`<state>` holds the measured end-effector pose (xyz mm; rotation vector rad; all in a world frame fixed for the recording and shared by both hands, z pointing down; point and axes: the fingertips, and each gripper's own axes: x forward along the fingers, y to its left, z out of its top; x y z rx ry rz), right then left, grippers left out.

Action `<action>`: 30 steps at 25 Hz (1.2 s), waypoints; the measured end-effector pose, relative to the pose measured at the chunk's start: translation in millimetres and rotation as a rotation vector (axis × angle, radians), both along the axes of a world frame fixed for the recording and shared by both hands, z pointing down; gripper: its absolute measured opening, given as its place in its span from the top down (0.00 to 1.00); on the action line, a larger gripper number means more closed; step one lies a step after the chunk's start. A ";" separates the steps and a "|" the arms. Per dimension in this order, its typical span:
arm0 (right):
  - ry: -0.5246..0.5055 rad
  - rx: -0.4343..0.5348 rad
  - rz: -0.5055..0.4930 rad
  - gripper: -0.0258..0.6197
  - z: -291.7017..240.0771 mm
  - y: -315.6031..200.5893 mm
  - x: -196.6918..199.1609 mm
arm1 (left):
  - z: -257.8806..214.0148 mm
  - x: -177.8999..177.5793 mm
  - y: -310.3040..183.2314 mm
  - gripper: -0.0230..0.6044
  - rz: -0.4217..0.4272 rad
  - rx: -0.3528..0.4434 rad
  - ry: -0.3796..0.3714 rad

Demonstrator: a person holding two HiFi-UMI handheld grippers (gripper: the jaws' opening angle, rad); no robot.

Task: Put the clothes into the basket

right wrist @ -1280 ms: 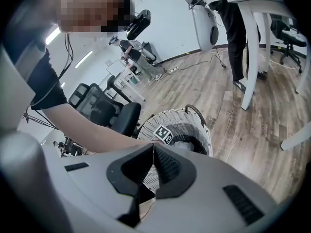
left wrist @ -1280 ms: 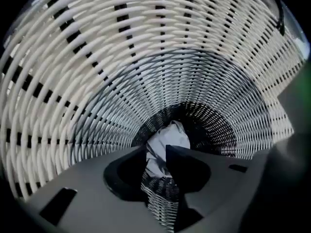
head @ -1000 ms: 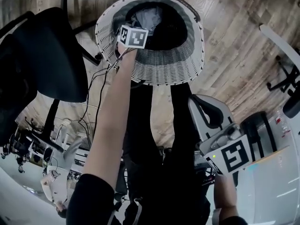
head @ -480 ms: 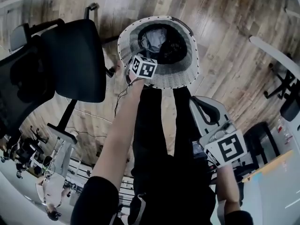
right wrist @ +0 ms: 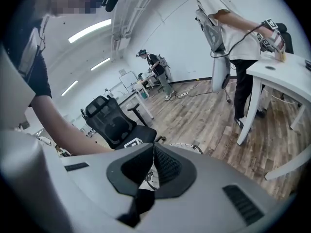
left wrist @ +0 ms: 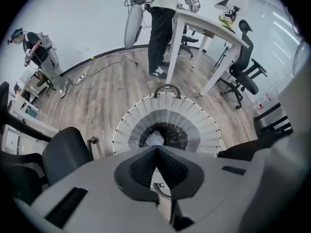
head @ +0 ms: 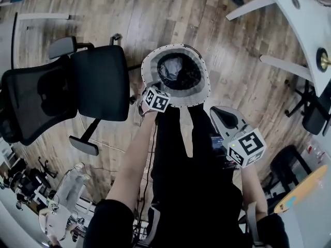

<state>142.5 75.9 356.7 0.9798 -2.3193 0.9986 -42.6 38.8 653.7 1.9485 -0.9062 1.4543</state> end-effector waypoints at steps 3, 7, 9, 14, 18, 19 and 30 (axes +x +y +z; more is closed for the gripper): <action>0.001 0.025 0.006 0.93 -24.1 -4.1 9.2 | -41.0 1.9 5.8 0.94 -0.027 0.018 0.047; -0.058 0.030 0.014 0.93 -65.3 -2.0 21.6 | -107.0 9.4 28.1 0.94 -0.075 0.042 0.117; -0.067 0.066 0.017 0.93 -81.0 -5.4 29.8 | -140.1 18.0 27.7 0.94 -0.066 0.098 0.155; -0.102 0.133 0.010 0.93 -112.1 -13.4 48.1 | -212.1 41.2 33.8 0.94 -0.070 0.178 0.242; -0.114 0.186 0.000 0.93 -130.0 -18.4 53.4 | -272.6 58.9 36.1 0.94 -0.078 0.242 0.380; -0.117 0.198 -0.005 0.93 -134.2 -18.2 53.7 | -289.6 62.3 37.2 0.94 -0.073 0.266 0.420; -0.194 0.287 -0.072 0.93 -165.9 16.1 71.2 | -425.7 100.7 53.3 0.94 -0.115 0.422 0.758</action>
